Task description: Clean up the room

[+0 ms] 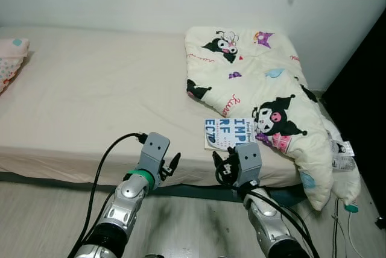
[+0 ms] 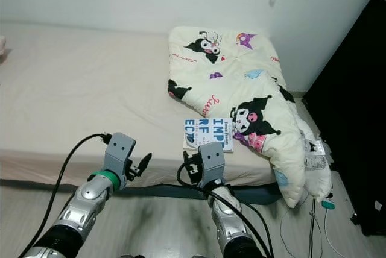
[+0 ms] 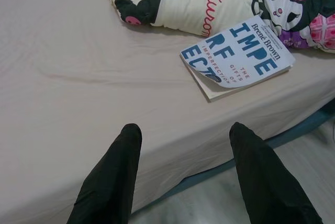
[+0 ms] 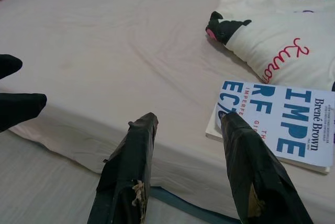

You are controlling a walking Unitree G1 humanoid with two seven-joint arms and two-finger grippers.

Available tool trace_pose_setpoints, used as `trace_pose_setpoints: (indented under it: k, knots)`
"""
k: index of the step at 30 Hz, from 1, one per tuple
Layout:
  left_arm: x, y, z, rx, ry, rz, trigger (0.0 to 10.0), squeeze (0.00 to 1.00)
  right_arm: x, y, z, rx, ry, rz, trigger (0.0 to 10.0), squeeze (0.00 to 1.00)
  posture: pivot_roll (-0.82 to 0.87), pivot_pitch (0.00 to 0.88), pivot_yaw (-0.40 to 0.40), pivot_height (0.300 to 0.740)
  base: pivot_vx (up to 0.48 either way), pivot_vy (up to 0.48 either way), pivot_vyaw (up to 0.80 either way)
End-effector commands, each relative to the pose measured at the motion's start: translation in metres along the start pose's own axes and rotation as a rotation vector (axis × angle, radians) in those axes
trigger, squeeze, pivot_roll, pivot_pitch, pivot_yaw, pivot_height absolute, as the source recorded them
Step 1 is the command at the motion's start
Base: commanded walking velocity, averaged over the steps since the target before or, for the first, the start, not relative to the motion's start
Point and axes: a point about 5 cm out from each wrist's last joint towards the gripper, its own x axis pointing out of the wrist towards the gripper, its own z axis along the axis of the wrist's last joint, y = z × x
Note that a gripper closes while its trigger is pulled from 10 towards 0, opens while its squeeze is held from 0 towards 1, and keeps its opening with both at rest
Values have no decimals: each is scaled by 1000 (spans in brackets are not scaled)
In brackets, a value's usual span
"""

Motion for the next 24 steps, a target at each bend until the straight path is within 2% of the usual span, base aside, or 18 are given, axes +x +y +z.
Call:
trace_pose_setpoints:
  k: [1,15,24]
  knots:
    - [-1,-2,-6,-5,22,-5,10000,0,-4,-1,-5,5,17,-8,10000,0,-44,10,52,740,0,0,0]
    - [-1,-2,-6,-3,20,-8,10000,0,-4,0,-4,11,8,-9,10000,0,-45,14,52,740,0,0,0]
    - [-2,-3,-5,-3,10,-10,10000,0,-4,0,-5,15,10,-6,10000,0,-45,18,51,740,303,0,0]
